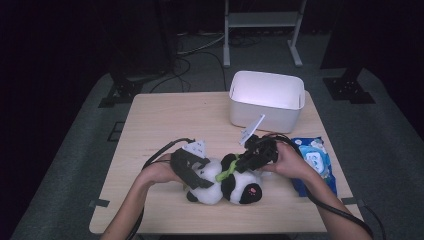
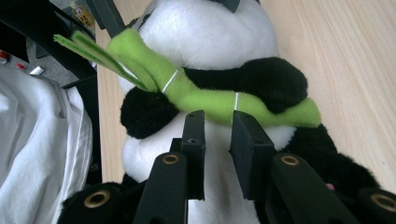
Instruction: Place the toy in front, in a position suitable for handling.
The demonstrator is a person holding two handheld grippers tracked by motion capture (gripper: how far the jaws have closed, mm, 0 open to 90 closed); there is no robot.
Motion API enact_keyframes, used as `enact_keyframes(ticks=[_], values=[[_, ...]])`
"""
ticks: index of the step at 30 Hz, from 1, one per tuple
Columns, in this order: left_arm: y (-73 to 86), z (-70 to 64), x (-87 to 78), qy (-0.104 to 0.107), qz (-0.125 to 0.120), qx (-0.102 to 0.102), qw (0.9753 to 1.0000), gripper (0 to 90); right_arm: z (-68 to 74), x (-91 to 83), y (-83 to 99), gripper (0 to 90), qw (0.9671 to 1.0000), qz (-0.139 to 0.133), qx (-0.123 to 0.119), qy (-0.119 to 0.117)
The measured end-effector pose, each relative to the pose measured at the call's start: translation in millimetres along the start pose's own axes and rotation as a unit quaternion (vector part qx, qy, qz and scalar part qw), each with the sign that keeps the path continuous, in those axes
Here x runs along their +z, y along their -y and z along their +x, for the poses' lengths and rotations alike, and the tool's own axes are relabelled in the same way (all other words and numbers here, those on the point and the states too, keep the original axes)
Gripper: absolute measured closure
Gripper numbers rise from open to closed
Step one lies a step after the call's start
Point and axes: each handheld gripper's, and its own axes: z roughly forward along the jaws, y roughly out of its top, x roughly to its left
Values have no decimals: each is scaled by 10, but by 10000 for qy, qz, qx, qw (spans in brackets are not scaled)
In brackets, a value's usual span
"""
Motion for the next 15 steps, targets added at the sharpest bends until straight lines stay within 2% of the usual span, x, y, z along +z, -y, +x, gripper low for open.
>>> enact_keyframes(ticks=[4, 9, 12, 15], values=[[20, 2, 3, 27, -72, -30, 10000, 175, 9, 0, 71, 734, 10000, 9, 30, 41], [11, -5, -36, 12, -128, 28, 9999, 177, 25, 27, 133, 740, 10000, -40, 38, 39], [29, 4, -122, -117, -297, 26, 9995, 184, 47, 34, 157, 741, 10000, -48, 20, 6], [95, 45, -199, -269, -485, -130, 9984, 184, 88, 25, 187, 742, 10000, -43, 14, -6]])
